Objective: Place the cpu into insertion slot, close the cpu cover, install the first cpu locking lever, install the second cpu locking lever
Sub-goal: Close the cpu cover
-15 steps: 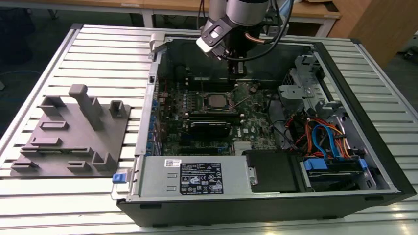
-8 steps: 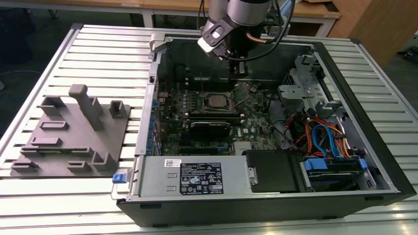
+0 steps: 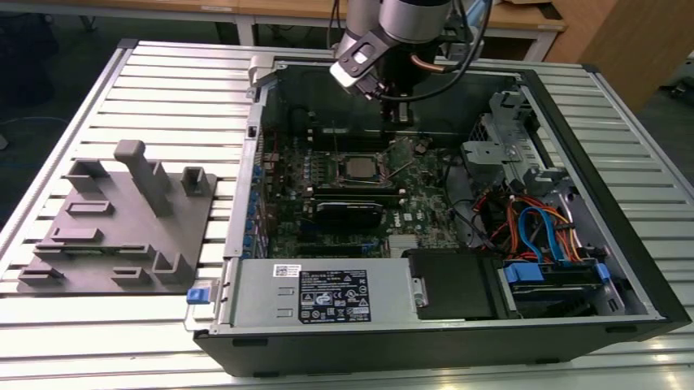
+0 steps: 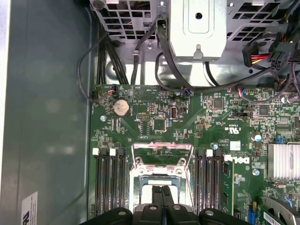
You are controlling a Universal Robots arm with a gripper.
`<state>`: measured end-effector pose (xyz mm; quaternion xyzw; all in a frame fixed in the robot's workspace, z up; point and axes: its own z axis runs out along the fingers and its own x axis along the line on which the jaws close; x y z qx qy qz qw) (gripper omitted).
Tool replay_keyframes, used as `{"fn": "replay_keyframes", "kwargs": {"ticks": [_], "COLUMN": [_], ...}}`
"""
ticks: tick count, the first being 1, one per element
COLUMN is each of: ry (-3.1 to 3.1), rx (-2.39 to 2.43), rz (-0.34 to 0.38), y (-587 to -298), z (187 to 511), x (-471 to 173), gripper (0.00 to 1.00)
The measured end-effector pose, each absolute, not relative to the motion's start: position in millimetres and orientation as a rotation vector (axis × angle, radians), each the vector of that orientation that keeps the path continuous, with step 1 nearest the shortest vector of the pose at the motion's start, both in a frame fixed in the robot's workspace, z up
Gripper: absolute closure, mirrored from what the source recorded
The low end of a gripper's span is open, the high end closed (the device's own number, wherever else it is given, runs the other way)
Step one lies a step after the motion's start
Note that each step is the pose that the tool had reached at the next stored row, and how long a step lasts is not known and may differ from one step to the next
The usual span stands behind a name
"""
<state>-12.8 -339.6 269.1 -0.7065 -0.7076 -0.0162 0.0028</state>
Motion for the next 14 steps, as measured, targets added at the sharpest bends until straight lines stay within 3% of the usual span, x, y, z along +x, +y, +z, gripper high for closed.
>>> {"fn": "replay_keyframes", "kwargs": {"ticks": [14], "ry": [-2.219], "rx": [-2.216], "rz": [-0.051], "y": [-339.6], "z": [269.1], "x": [-9.1], "gripper": [0.89]}}
